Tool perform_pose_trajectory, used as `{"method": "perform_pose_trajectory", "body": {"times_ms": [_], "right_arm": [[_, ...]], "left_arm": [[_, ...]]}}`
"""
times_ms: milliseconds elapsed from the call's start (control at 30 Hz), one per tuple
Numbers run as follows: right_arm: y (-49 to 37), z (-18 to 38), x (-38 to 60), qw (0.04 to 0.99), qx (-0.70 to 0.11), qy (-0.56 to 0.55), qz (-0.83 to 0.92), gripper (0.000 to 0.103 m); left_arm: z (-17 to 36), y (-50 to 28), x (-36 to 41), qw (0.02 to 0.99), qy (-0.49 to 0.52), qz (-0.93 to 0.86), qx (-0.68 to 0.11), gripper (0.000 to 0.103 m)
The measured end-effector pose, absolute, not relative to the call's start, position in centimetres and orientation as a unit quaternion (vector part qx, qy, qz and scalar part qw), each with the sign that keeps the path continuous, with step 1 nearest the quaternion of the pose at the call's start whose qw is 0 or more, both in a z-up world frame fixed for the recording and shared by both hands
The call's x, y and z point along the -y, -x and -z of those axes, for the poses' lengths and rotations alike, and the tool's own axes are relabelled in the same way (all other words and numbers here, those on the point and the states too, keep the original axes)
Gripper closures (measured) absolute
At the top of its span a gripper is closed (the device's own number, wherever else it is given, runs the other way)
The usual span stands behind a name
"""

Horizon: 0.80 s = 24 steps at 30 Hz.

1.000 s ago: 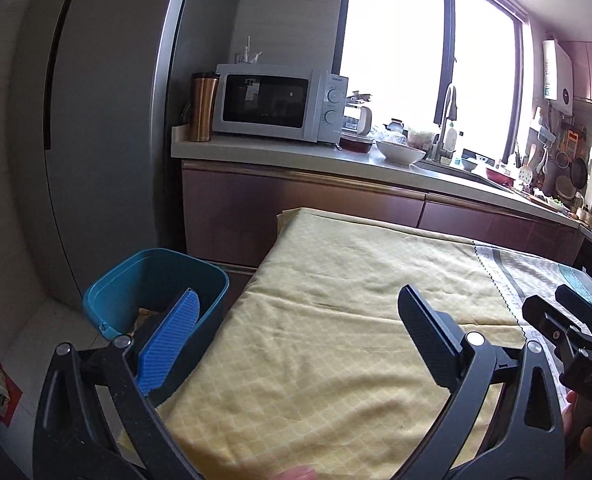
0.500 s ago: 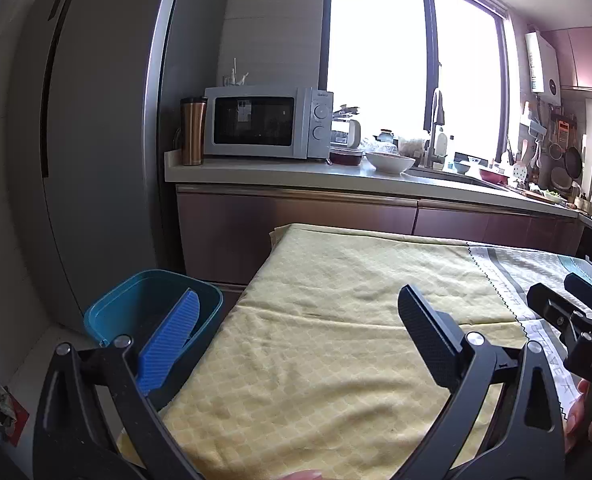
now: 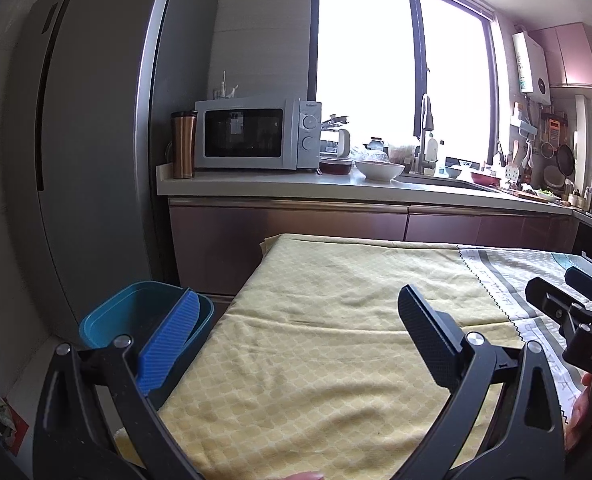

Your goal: Collect trash

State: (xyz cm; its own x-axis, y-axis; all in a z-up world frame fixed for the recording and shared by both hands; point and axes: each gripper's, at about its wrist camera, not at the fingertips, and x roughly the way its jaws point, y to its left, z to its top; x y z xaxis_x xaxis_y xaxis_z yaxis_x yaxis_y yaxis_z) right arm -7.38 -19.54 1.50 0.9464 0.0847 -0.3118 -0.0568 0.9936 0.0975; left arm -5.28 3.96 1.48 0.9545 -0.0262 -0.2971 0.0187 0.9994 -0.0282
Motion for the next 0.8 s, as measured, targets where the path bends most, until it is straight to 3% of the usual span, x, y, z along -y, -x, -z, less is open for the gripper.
{"method": "perform_pose_trajectory", "body": {"times_ms": [800], "right_arm": [[7.50,-1.63,19.65,0.986,-0.157,-0.049,-0.036,0.007]], "left_arm": [[-1.58,5.89,-3.99,0.990,0.009,0.000,-0.137,0.005]]}}
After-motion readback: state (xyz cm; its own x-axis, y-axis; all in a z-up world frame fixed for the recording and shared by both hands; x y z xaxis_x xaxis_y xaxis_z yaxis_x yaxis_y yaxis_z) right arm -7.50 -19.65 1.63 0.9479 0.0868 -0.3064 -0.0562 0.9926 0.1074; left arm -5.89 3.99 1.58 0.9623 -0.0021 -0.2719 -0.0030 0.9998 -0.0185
